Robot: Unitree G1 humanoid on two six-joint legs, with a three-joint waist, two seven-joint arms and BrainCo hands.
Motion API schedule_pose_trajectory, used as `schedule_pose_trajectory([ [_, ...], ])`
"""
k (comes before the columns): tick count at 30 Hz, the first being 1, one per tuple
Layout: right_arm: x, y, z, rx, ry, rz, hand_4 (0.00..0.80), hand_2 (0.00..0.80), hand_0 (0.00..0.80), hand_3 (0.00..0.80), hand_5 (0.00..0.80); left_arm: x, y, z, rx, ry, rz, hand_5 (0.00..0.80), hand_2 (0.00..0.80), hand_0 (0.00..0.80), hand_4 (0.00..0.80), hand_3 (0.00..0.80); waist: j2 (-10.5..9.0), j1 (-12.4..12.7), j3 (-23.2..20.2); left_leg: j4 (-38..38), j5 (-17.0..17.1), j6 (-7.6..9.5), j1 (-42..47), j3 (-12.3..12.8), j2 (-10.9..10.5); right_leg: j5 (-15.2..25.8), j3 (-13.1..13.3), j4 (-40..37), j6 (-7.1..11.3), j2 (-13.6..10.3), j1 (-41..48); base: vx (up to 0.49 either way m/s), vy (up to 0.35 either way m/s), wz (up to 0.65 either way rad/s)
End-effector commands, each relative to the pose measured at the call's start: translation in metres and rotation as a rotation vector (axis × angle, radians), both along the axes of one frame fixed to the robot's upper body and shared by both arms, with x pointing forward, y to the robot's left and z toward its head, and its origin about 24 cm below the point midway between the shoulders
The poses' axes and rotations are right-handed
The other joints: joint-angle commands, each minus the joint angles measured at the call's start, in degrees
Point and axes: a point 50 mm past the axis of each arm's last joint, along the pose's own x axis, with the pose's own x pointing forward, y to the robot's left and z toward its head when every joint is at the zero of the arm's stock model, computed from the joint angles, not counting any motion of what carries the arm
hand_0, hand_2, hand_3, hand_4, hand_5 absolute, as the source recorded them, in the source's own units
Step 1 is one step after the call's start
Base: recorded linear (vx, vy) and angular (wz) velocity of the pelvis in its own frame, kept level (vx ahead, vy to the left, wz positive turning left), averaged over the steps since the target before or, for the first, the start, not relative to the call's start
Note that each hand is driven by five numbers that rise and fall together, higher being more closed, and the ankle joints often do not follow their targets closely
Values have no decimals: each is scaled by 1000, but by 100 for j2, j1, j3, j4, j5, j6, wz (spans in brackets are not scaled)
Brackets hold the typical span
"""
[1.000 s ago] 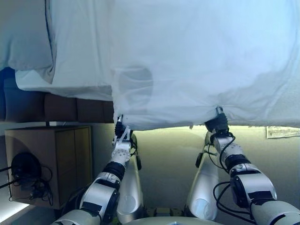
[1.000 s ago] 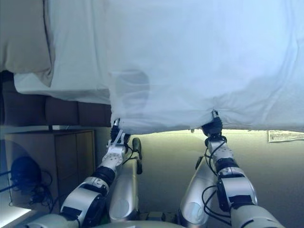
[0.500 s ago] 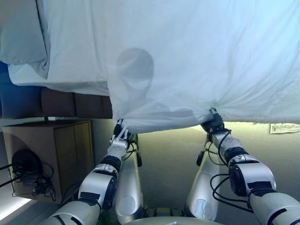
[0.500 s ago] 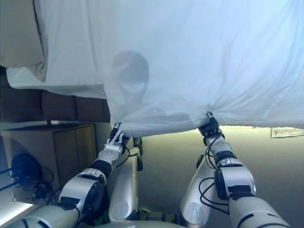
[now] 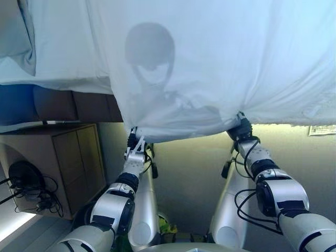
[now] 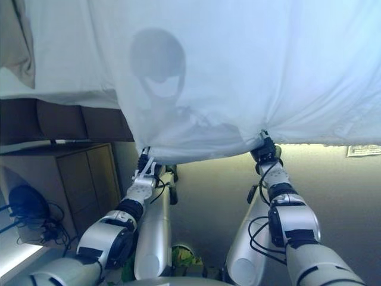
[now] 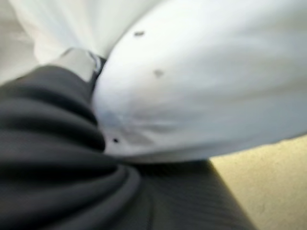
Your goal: Make the bed neatly
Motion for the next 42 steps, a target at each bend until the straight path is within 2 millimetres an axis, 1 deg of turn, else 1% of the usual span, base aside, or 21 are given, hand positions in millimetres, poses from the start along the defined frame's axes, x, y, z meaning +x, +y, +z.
schedule_pose_trajectory([
  [1,-44,19,-69,23,315,26,800,800,800,800,800,-37,24,-46,19,280,124,800,800,800,800,800,23,84,140,-61,839,354,-628,5,-237,317,63,-3,17,-93,-282,0,0,0],
  [2,-46,17,-72,19,349,18,675,675,675,675,675,-38,24,-47,12,294,117,800,800,800,800,800,11,85,140,-40,836,357,-618,3,-233,322,54,-2,18,-99,-260,0,0,0],
  [3,-48,15,-73,13,377,13,122,122,122,122,122,-38,24,-48,7,307,111,0,0,0,0,0,3,81,140,-32,837,361,-595,7,-223,316,43,2,20,-97,-228,0,0,0],
  [4,-49,14,-75,7,405,11,0,0,0,0,0,-38,24,-48,0,319,100,0,0,0,0,0,-4,76,140,-24,834,366,-556,12,-219,317,32,4,20,-97,-183,0,0,0],
  [9,-56,9,-82,-16,529,-8,0,0,0,0,0,-35,33,-47,4,352,84,0,0,0,0,0,-36,90,140,-74,805,366,-165,45,-176,292,-78,-37,34,-162,256,35,-16,3],
  [11,-57,7,-83,-4,555,-55,0,0,0,0,0,-35,44,-47,-20,384,104,0,0,0,0,0,-86,118,139,-126,775,357,232,63,-153,296,-163,-107,27,-221,718,94,-36,3],
  [15,-61,8,-87,27,570,-90,0,0,0,0,0,-43,55,-53,-48,420,147,0,0,0,0,0,-142,82,132,-304,811,367,661,93,-152,355,-233,-267,16,-232,1183,52,4,2],
  [16,-66,8,-92,55,591,-110,0,0,0,0,0,-50,61,-59,-60,441,179,0,0,0,0,0,-166,90,42,-377,797,372,813,110,-150,352,-256,-330,15,-235,1353,101,2,3],
  [18,-72,8,-96,98,606,-122,0,0,0,0,0,-57,70,-62,-56,444,218,0,0,0,0,0,-189,91,-30,-480,782,378,1035,123,-138,357,-288,-422,16,-249,1572,121,1,2],
  [20,-72,4,-93,174,535,-118,0,0,0,0,0,-59,86,-59,-54,368,278,0,0,0,0,0,-198,108,-137,-605,697,382,1361,169,-103,292,-345,-511,16,-286,1866,147,22,2],
  [21,-70,6,-90,181,495,-105,0,0,0,0,0,-59,88,-57,-48,334,287,0,0,0,0,0,-195,99,-149,-663,744,395,1436,176,-112,344,-347,-557,9,-295,1929,123,36,1],
  [22,-66,11,-83,187,442,-88,0,0,0,0,0,-57,87,-52,-42,283,293,0,0,0,0,0,-191,94,-168,-711,682,398,1569,193,-109,283,-353,-568,6,-300,2035,64,29,2],
  [25,-60,24,-65,183,268,-42,0,0,0,0,0,-51,81,-37,-51,98,284,0,0,0,0,0,-188,60,-202,-827,726,433,1704,222,-137,301,-326,-615,-23,-299,2141,26,7,1],
  [27,-54,32,-45,189,99,-3,0,0,0,0,0,-46,68,-23,-89,-97,226,0,0,0,0,0,-194,61,-195,-812,658,440,1737,238,-144,212,-333,-579,-39,-294,2196,-4,-22,-2],
  [29,-46,37,-28,185,-23,35,0,0,0,0,0,-39,55,-10,-95,-229,163,0,0,0,0,0,-211,71,-159,-802,655,455,1708,229,-148,198,-341,-572,-46,-274,2197,-28,-67,0],
  [30,-45,38,-23,180,-68,51,0,0,0,0,0,-37,52,-6,-99,-272,140,0,0,0,0,0,-217,78,-147,-820,707,466,1683,227,-153,250,-344,-599,-56,-269,2187,-21,-92,1],
  [32,-38,46,-4,190,-248,129,0,0,0,0,0,-30,36,11,-138,-419,70,0,0,0,0,0,-251,110,-58,-785,717,472,1599,221,-155,258,-378,-600,-63,-243,2173,-38,-102,1],
  [34,-33,52,6,181,-359,196,0,0,0,0,0,-25,24,21,-188,-517,10,0,0,0,0,0,-286,139,28,-761,740,489,1502,209,-169,302,-395,-606,-73,-216,2115,-42,-100,1],
  [36,-28,51,11,168,-392,227,0,0,0,0,0,-21,18,24,-206,-564,-38,0,0,0,0,0,-316,158,100,-713,747,489,1406,201,-174,328,-408,-601,-76,-199,2061,-38,-90,2],
  [38,-21,45,13,158,-383,241,0,0,0,0,0,-15,13,29,-192,-590,-97,0,0,0,0,0,-392,199,139,-635,690,479,1251,187,-159,286,-444,-568,-69,-157,1969,-31,-116,3],
  [42,-19,31,4,220,-327,182,0,0,0,0,0,-8,16,31,-157,-574,-140,0,0,0,0,0,-522,231,139,-535,753,484,976,149,-168,382,-474,-548,-102,-84,1774,-23,-90,6],
])
